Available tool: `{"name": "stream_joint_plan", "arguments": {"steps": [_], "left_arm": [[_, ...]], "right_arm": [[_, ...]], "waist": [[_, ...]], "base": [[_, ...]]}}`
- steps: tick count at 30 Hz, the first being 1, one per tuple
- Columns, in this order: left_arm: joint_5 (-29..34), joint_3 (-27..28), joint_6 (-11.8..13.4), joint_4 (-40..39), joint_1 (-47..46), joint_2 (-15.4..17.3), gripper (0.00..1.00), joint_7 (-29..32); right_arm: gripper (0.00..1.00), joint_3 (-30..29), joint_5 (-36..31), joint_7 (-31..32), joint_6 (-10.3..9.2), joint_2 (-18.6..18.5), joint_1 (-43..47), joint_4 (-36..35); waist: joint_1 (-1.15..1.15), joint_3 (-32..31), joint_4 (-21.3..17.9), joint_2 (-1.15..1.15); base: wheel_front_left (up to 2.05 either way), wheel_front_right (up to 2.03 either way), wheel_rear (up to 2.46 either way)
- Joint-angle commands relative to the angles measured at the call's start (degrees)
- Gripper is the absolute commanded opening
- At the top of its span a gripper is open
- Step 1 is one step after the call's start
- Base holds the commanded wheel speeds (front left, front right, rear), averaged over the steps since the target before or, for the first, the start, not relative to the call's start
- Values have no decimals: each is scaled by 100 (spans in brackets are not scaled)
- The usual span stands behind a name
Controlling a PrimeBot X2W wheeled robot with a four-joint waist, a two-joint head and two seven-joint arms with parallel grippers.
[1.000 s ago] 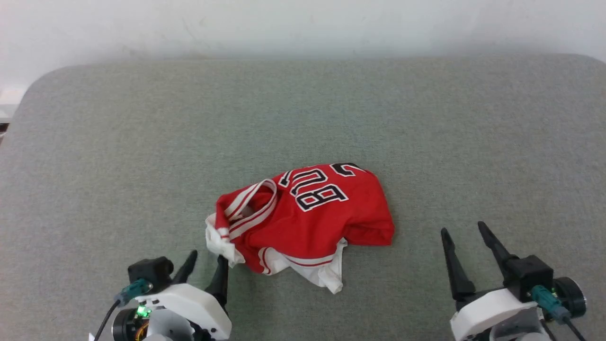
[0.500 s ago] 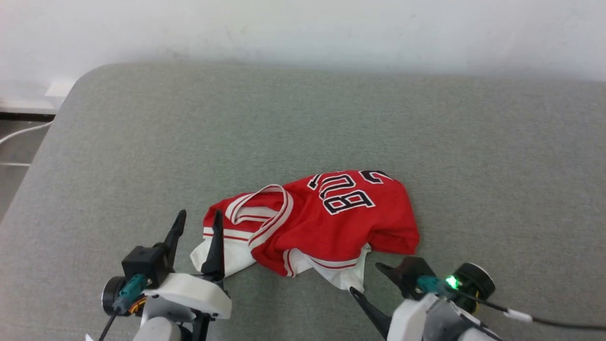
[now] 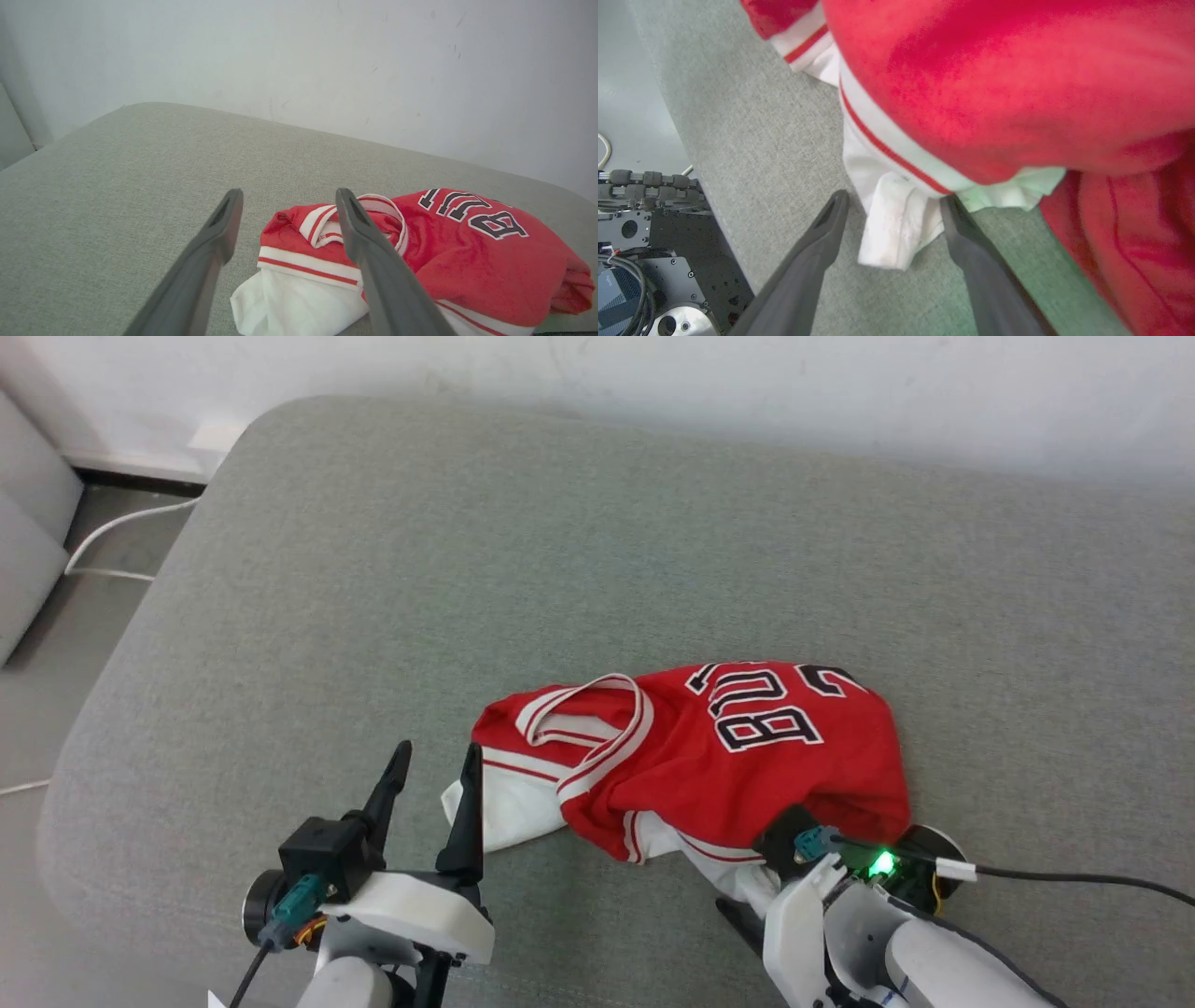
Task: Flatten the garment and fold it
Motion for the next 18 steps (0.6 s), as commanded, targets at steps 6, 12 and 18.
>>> {"name": "stream_joint_plan", "arguments": {"steps": [6, 12, 18], "left_arm": [[162, 275, -140, 77, -12, -107, 100, -27], [255, 441, -227, 165, 89, -129, 100, -27], [306, 599, -274, 154, 254, -157, 100, -27]], "right_arm": [[0, 189, 240, -181, -6, -31, -130, 543], [0, -251, 420, -517, -6, -406, -53, 319], [0, -1113, 510, -219, -6, -1045, 394, -243]], "waist": [[0, 30, 1, 0], [0, -228, -399, 0], [0, -460, -811, 0]], "base": [[0, 0, 0], [0, 0, 0], [0, 0, 0]]}}
